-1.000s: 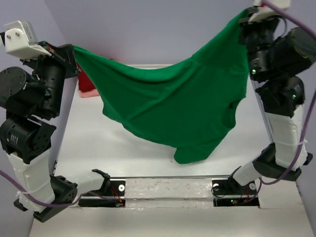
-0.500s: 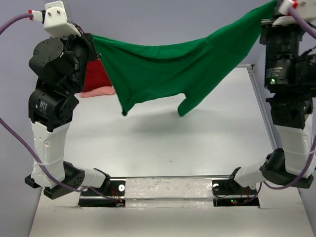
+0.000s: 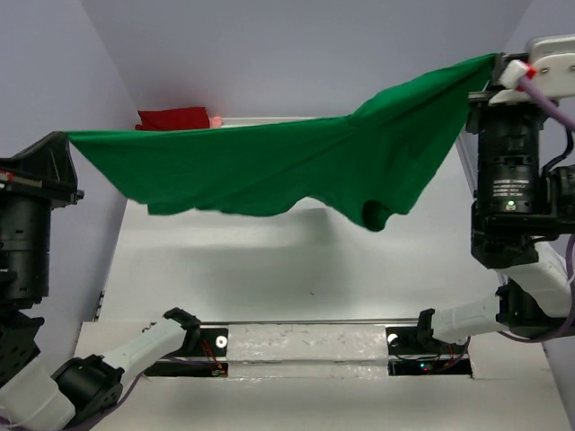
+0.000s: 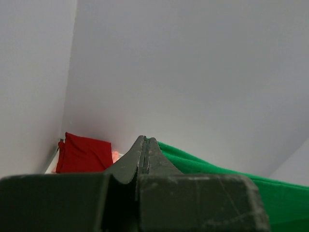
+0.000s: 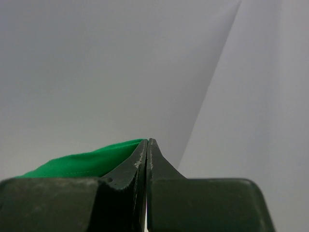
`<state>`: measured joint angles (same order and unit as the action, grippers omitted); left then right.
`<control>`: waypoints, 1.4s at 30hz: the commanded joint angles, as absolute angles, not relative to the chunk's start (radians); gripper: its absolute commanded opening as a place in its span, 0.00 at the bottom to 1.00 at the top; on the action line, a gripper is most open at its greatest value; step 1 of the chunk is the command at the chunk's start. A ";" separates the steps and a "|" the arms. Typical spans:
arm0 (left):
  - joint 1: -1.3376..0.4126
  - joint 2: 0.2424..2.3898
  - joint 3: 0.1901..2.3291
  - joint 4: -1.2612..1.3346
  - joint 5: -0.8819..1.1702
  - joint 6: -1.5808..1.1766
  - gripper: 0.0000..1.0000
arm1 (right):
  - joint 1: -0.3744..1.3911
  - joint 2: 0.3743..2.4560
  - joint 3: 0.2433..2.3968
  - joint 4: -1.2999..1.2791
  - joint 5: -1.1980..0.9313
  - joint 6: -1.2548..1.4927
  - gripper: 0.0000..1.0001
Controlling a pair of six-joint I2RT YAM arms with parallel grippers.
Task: Fold and stack the t-shirts
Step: Flatten out the tshirt
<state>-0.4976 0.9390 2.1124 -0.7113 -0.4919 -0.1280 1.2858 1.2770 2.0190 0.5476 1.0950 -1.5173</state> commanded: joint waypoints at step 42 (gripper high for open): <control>-0.333 1.741 2.594 -0.621 -0.256 -0.121 0.00 | 0.342 1.618 2.344 -0.373 0.362 -0.413 0.00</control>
